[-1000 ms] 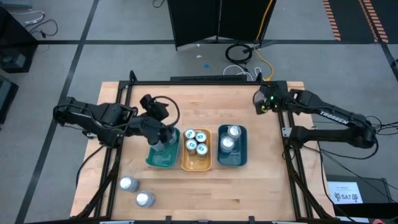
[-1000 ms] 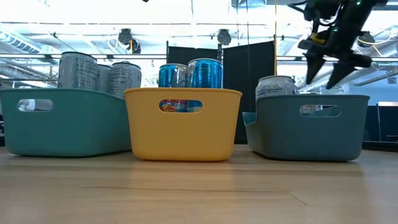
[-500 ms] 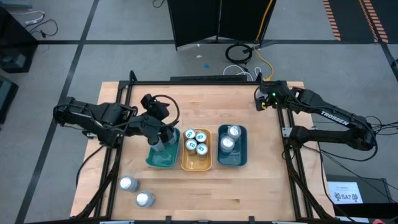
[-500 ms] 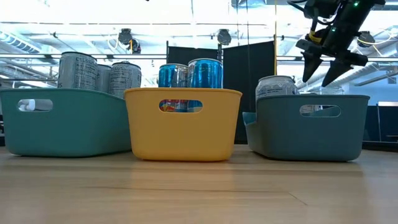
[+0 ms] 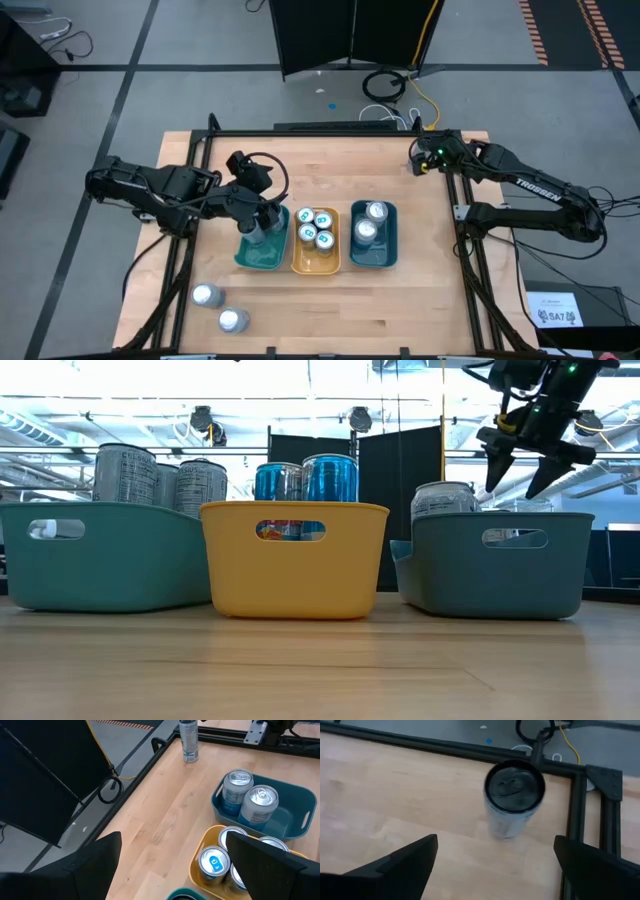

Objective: Sort soda cans
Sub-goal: Put the upper right black can into the light green bin

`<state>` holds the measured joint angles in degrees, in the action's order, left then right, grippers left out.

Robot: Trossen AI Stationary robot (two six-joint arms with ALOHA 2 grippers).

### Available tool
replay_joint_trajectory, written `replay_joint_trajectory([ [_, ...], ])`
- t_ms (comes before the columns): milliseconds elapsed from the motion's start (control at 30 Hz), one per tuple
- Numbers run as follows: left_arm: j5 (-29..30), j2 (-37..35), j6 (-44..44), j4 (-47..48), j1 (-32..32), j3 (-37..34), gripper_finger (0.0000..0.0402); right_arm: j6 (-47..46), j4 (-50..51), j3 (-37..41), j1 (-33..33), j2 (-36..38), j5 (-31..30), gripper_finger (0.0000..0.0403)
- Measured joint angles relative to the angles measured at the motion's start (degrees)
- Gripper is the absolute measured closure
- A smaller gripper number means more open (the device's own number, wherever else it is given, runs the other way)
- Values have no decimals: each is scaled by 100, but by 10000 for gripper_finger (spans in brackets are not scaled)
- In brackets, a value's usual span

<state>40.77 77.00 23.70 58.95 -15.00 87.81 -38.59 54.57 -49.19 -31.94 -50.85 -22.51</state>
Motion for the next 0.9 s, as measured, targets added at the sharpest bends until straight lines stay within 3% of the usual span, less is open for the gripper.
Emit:
replay_joint_trajectory([
  [333, 0, -1, 2, -4, 0, 0, 33, 91, -316, 0, -45, -250, -48, 7],
  [500, 0, 0, 4, -10, 0, 0, 33, 649, -749, -2, -315, -742, -274, 7],
  [700, -1, -1, 22, -15, 0, 0, 33, 645, -770, -2, -711, -973, -461, 7],
  [900, 0, -1, 20, -15, 0, 0, 33, 864, -856, -2, -1084, -1000, -67, 7],
])
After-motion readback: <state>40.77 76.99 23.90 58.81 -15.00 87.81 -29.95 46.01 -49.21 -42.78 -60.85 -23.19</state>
